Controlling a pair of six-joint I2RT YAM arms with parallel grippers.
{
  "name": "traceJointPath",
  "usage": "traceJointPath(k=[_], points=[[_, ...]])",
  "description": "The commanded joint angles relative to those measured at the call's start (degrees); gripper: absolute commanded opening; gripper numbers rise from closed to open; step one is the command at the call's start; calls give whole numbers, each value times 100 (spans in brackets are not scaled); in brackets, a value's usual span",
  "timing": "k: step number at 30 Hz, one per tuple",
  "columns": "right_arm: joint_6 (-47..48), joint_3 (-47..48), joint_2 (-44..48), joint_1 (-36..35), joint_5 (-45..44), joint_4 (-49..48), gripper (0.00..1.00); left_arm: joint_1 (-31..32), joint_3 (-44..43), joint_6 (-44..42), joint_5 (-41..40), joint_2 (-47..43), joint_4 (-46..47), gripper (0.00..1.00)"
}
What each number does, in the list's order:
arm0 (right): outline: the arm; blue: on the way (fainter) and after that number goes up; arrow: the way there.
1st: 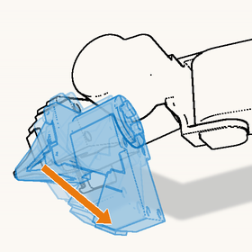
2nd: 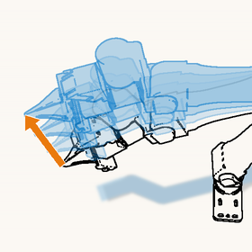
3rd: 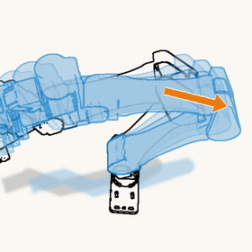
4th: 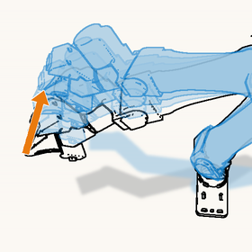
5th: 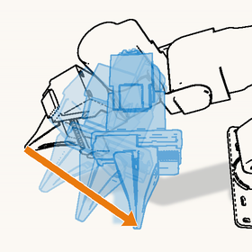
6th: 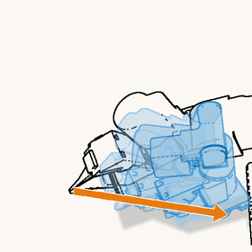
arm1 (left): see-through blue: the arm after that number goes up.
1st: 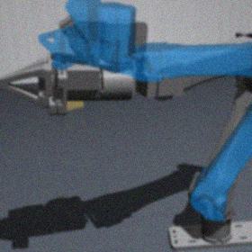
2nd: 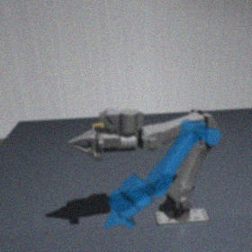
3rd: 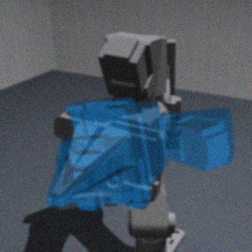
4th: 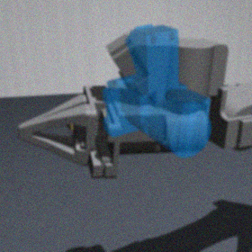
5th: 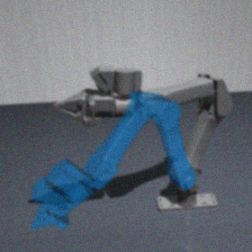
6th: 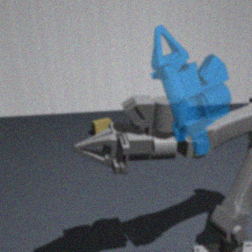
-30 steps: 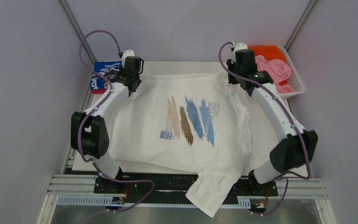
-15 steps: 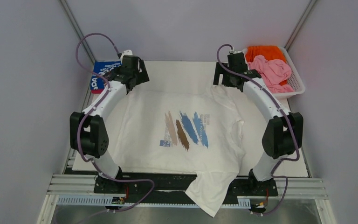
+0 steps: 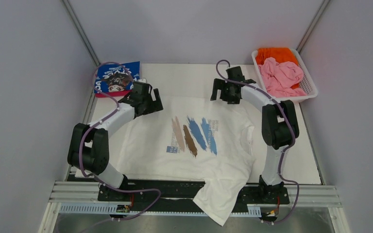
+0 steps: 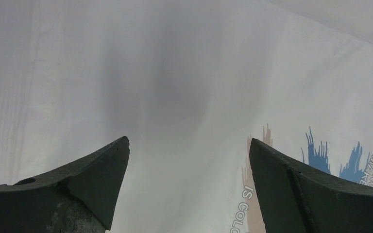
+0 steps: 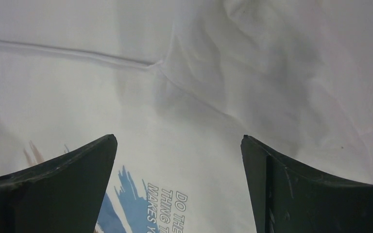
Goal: Fold and stack the t-shirts
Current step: Flatten out the tshirt
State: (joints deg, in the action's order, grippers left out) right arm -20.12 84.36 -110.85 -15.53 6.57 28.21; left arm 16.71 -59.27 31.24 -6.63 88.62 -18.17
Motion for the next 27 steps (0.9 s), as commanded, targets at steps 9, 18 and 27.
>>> traceJointPath(k=[9, 18, 27], points=[[-889, -842, -174, 635, -401, -638, 100, -167, -28, 275, 51, 697, 162, 100], [-1048, -2173, 1405, 855, -650, -876, 100, -168, 156, 239, 189, 447, 98, 100], [-882, -828, 554, 858, -171, -1041, 100, -168, 70, 162, 441, 213, 177, 100]])
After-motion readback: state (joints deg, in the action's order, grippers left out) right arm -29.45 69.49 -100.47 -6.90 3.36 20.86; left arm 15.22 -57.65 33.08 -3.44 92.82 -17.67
